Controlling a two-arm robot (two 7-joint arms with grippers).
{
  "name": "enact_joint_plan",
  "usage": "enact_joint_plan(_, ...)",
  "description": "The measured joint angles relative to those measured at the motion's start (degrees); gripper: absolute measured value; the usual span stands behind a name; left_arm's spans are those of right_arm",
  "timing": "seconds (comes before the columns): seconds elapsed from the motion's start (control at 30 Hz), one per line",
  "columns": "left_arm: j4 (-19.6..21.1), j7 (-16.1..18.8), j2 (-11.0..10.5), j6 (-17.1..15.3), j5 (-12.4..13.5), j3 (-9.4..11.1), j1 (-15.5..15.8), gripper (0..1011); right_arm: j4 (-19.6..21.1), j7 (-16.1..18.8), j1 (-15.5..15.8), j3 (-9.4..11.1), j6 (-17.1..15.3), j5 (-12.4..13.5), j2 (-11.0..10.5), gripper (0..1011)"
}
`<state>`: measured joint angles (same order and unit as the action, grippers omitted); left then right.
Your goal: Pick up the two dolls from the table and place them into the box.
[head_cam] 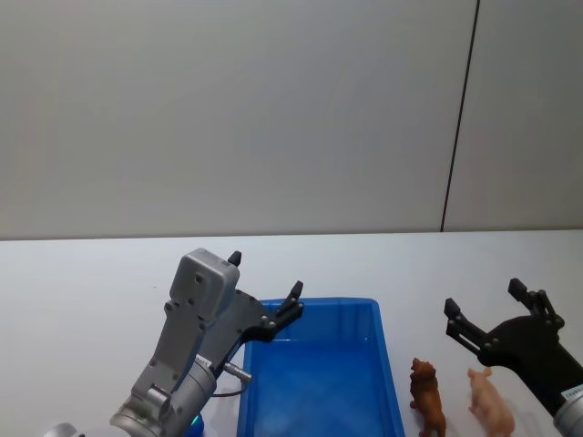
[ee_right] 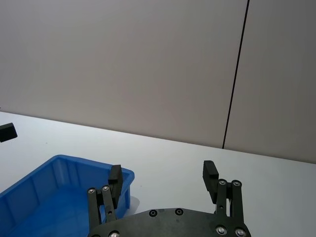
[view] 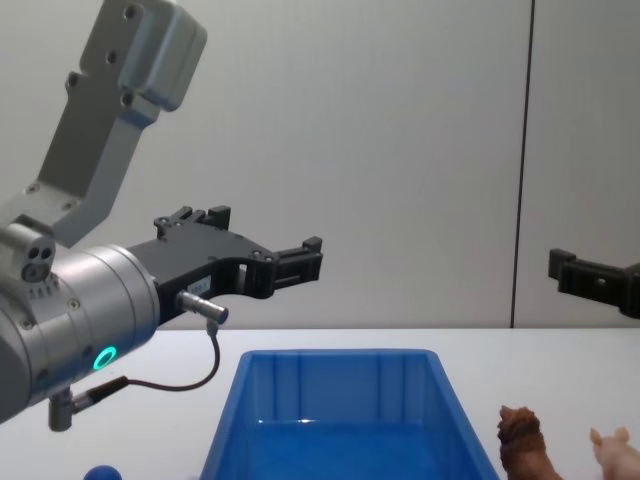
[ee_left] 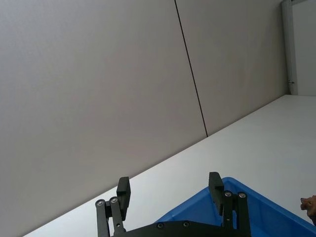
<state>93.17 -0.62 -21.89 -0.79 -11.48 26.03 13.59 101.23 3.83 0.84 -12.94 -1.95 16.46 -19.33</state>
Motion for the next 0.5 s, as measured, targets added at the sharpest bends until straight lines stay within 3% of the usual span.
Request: enact_joint_plan(0.5, 0.0, 0.0, 0.0, 0.0, 0.0, 0.0, 0.0, 1001, 0.0, 0.0, 0.0, 0.0, 0.0, 0.0, 0.0, 1001)
